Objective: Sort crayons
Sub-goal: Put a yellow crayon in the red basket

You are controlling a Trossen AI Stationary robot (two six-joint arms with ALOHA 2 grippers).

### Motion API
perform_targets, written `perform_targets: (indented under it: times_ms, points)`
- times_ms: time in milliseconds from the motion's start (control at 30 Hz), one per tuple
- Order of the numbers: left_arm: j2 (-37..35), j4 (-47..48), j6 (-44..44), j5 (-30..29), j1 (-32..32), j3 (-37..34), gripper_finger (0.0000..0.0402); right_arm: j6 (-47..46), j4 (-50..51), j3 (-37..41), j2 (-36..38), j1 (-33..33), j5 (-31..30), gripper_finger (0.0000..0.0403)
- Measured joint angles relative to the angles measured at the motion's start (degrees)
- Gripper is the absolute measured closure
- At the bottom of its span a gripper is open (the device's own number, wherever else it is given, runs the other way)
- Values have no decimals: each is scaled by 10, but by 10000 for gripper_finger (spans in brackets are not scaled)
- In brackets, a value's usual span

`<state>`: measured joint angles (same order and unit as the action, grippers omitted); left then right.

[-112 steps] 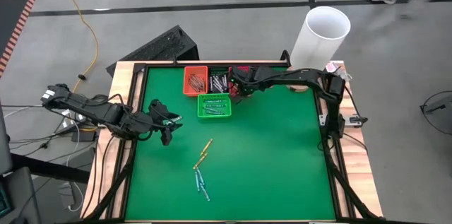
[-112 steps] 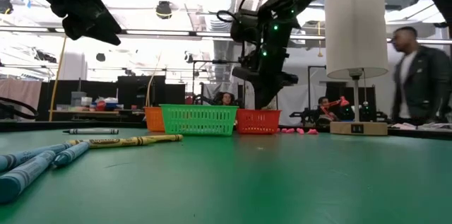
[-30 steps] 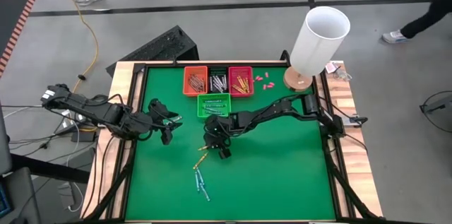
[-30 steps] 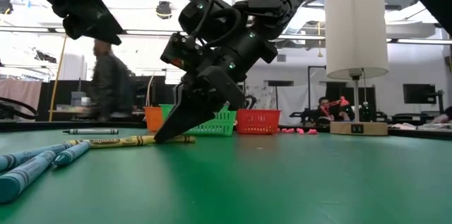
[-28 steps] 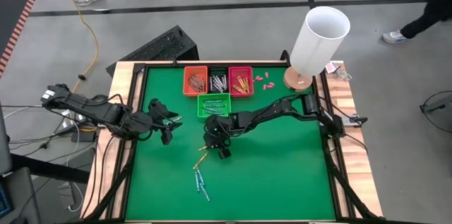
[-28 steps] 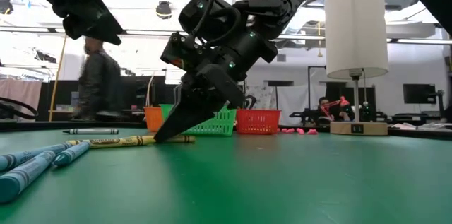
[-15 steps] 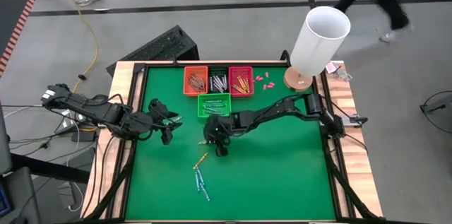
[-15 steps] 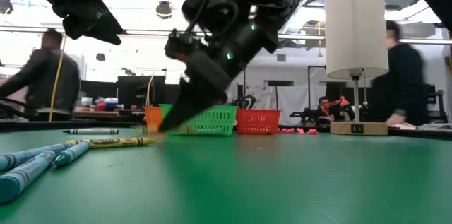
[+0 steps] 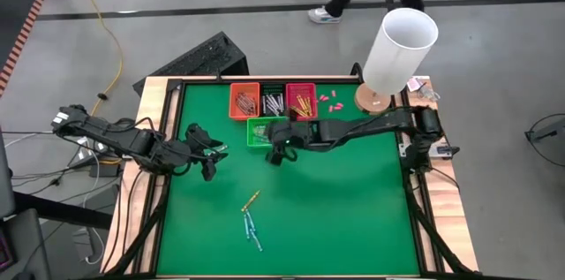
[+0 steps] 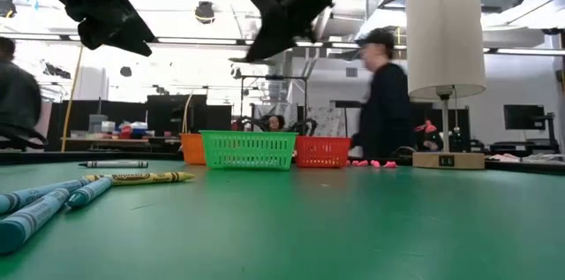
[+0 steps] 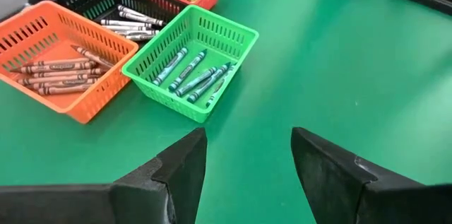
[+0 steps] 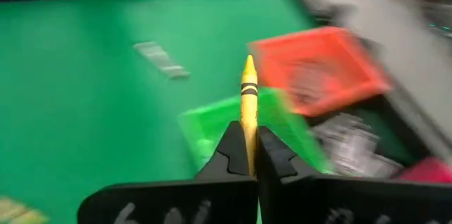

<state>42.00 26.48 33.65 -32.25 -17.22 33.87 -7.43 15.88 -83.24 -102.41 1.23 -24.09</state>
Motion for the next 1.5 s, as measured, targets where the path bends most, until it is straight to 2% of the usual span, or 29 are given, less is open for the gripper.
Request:
perform_targets:
  times_ms: [167, 267, 367, 500, 667, 900, 1233, 1500]
  points:
    - [0, 0, 0, 0, 0, 0, 204, -64, 92, 0, 40, -17, -160, 399]
    - [0, 0, -1, -2, 0, 0, 204, -121, 163, 0, 45, -38, -197, 398]
    - [0, 0, -1, -3, 0, 0, 204, -175, 218, 1, 44, -62, -195, 399]
    - [0, 0, -2, -12, 0, 0, 204, -216, 229, 12, 36, -98, -194, 398]
    - [0, 1, -2, -13, 0, 0, 204, -228, 203, 42, 32, -137, -189, 398]
    - [0, 2, -7, -13, 0, 0, 204, -227, 114, 97, 32, -176, -134, 398]
    - [0, 2, -9, -12, 0, 0, 204, -226, 1, 131, 18, -209, -70, 398]
    - [0, 5, -9, -12, 0, 0, 204, -214, -8, 139, -10, -216, -57, 398]
